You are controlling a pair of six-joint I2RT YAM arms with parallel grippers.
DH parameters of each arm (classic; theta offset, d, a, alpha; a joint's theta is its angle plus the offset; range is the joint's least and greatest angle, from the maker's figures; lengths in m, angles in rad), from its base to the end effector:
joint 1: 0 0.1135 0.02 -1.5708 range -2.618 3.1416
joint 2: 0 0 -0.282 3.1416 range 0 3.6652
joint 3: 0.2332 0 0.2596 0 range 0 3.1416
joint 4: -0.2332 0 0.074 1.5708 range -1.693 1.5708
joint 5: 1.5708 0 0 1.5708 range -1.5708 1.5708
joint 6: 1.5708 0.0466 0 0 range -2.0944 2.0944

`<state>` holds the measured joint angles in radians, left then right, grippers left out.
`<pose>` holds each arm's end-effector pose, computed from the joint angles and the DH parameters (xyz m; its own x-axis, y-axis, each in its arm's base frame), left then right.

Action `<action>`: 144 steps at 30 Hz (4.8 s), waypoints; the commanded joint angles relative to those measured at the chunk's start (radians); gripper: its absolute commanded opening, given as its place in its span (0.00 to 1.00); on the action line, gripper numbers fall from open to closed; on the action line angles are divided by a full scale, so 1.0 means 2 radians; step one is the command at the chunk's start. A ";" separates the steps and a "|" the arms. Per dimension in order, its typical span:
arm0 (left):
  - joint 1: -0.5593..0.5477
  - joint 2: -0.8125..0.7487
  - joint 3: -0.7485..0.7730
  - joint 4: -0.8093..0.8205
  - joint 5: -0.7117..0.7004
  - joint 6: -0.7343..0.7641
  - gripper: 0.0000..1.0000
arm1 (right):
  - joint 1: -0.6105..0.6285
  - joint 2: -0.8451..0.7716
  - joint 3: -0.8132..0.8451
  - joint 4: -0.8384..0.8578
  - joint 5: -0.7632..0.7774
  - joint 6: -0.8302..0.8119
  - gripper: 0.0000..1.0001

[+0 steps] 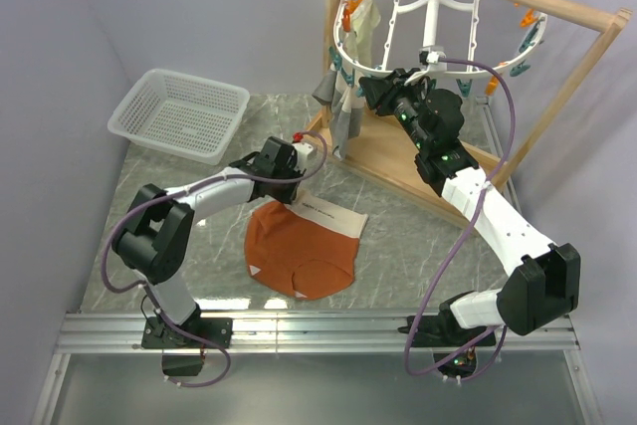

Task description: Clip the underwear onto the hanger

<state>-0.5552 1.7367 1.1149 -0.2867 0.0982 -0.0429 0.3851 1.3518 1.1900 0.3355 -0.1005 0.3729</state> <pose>0.3212 -0.2046 0.1983 -0.6942 0.3804 -0.6111 0.5466 0.8310 -0.1036 0.3098 0.1306 0.4281 -0.0204 0.3829 -0.9236 -0.4917 0.8005 0.3427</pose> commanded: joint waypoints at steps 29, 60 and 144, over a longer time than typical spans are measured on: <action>-0.012 0.048 -0.008 0.057 -0.012 -0.012 0.25 | -0.008 -0.012 0.013 0.019 0.000 -0.006 0.00; -0.061 -0.071 -0.024 0.508 0.129 0.127 0.00 | -0.010 -0.009 0.012 0.012 -0.029 0.023 0.00; -0.027 0.036 0.132 0.515 0.203 0.052 0.00 | -0.015 0.006 0.026 0.021 -0.083 0.040 0.00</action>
<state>-0.6102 1.7985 1.3251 0.7204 0.4759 0.0811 0.3588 1.3521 1.1915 0.3290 -0.1993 0.4160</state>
